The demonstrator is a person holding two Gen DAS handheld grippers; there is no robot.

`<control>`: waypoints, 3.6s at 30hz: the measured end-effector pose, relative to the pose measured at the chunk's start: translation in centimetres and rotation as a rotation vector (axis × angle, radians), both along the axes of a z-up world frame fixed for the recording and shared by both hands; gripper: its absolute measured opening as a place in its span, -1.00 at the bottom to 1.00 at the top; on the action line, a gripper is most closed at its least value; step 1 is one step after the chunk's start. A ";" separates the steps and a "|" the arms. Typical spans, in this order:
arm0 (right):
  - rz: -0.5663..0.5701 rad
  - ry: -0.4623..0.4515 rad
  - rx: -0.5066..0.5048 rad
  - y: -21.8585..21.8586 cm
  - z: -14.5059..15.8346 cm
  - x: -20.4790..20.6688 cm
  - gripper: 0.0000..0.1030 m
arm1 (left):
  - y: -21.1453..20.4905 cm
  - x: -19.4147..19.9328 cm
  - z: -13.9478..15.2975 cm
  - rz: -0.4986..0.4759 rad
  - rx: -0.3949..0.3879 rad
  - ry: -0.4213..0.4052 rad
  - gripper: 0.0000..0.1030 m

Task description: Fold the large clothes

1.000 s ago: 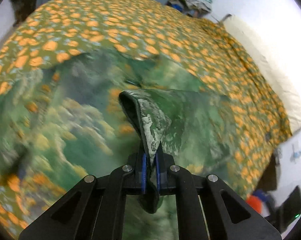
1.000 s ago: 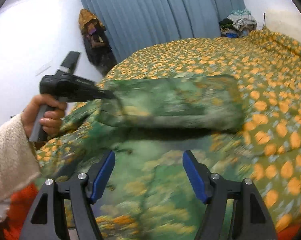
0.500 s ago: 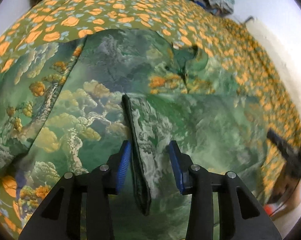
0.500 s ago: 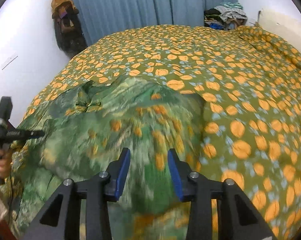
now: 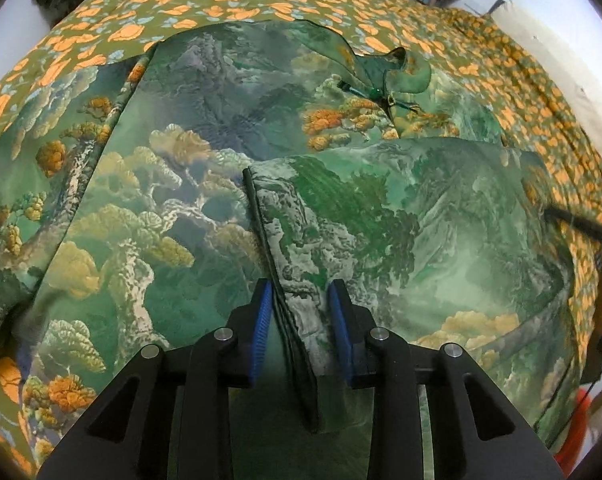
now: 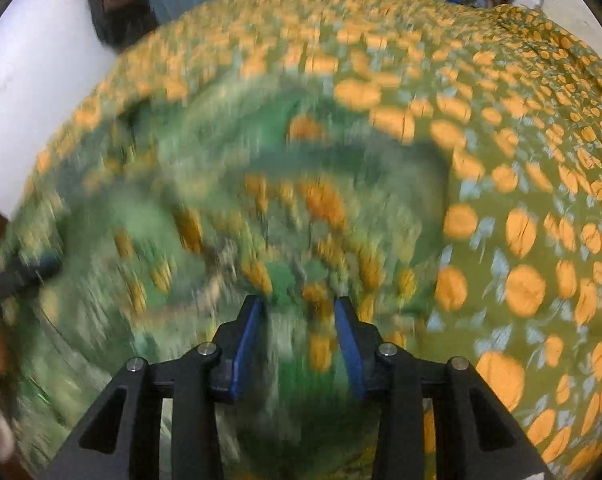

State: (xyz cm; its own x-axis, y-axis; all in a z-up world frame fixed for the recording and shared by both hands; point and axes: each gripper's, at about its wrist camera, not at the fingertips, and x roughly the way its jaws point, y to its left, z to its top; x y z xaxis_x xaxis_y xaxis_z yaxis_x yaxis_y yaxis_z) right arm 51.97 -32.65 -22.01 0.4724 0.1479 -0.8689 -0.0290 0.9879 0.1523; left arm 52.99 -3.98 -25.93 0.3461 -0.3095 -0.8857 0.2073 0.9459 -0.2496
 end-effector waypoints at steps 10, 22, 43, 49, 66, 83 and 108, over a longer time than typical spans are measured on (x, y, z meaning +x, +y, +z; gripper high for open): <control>-0.094 0.047 0.017 -0.8 -4.5 4.5 -0.27 | 0.3 -0.6 -0.5 0.005 -0.009 -0.026 -0.39; 0.036 0.037 0.002 0.8 -2.3 -6.2 -0.25 | 0.8 -1.3 -0.8 0.006 -0.002 -0.053 -0.38; -0.051 -0.089 -0.094 3.6 -0.2 -10.8 0.45 | 7.3 -9.9 5.1 0.005 0.153 -0.138 0.64; -0.005 -0.214 -0.016 7.2 3.8 -17.4 0.45 | 16.6 -13.5 7.5 0.163 0.231 -0.189 0.76; 0.095 -0.250 -0.012 14.6 5.1 -23.9 0.45 | 42.1 -11.7 -2.7 1.072 -0.450 -0.035 0.81; 0.074 -0.236 0.023 14.3 3.4 -24.3 0.45 | 33.8 -8.9 12.8 0.782 0.050 -0.462 -0.84; -0.054 -0.247 0.107 8.7 3.3 -24.5 0.45 | -4.8 -10.5 3.8 -0.223 0.515 -0.540 -0.72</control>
